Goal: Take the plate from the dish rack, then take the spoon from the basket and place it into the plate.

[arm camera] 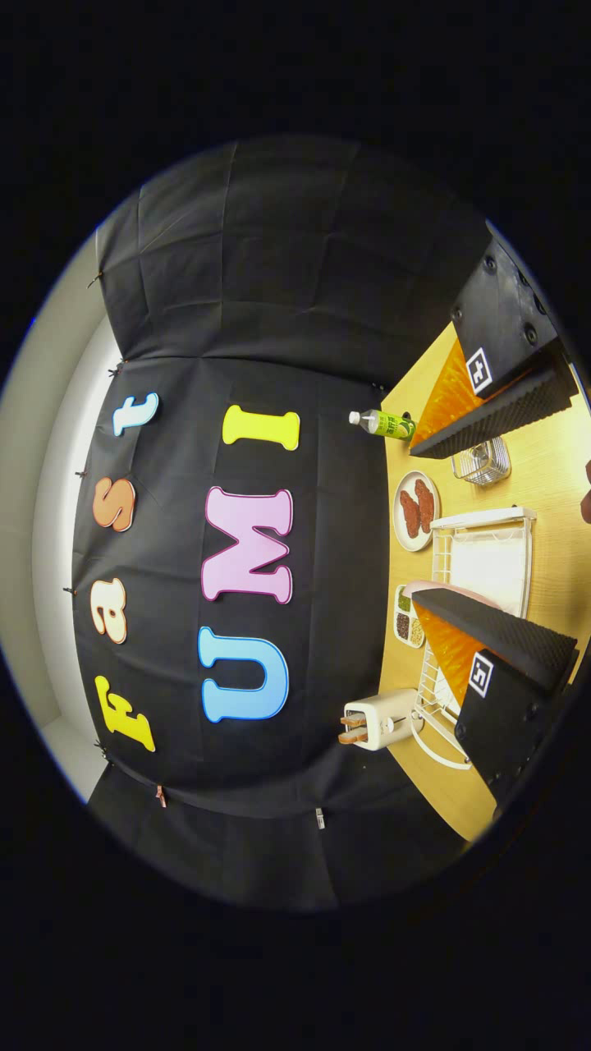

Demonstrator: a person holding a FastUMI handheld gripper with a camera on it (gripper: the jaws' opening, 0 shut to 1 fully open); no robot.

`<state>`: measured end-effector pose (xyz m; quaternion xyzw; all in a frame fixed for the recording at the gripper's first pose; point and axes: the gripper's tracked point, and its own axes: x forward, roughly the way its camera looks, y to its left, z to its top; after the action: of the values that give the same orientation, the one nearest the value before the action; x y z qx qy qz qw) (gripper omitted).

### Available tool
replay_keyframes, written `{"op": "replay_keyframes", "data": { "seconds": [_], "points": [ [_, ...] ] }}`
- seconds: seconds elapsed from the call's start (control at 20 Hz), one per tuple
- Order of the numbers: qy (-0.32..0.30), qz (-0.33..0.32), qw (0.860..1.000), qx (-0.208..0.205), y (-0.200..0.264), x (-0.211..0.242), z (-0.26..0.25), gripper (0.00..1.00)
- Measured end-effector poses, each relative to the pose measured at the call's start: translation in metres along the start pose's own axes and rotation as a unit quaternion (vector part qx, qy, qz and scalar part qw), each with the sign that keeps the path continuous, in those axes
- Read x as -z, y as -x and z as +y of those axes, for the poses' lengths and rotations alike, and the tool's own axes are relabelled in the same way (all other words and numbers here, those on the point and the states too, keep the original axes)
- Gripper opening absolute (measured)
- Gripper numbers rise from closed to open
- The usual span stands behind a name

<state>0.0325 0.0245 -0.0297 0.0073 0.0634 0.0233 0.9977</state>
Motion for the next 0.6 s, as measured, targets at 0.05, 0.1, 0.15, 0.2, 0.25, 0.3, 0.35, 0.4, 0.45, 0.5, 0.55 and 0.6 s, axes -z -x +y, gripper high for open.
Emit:
{"op": "replay_keyframes", "data": {
  "seconds": [0.05,0.1,0.15,0.2,0.25,0.3,0.35,0.4,0.45,0.5,0.55,0.6],
  "points": [
    [-0.002,0.009,1.000,-0.008,-0.004,0.003,0.005,0.97],
    [-0.004,0.022,1.000,-0.015,-0.008,0.006,0.009,0.97],
    [-0.005,0.032,0.999,-0.022,-0.014,0.007,0.014,0.97],
    [-0.001,0.046,0.999,-0.029,-0.020,0.010,0.019,0.97],
    [0.007,0.063,0.997,-0.034,-0.029,0.015,0.022,0.98],
    [0.017,0.078,0.996,-0.039,-0.037,0.020,0.027,0.97],
    [0.024,0.088,0.995,-0.043,-0.046,0.022,0.032,0.98],
    [0.033,0.101,0.993,-0.047,-0.056,0.026,0.036,0.98],
    [0.041,0.111,0.992,-0.048,-0.066,0.030,0.041,0.98],
    [0.049,0.123,0.990,-0.049,-0.076,0.035,0.045,0.98],
    [0.052,0.136,0.988,-0.050,-0.087,0.041,0.050,0.98],
    [0.051,0.154,0.985,-0.051,-0.097,0.049,0.056,0.98]
  ]
}}
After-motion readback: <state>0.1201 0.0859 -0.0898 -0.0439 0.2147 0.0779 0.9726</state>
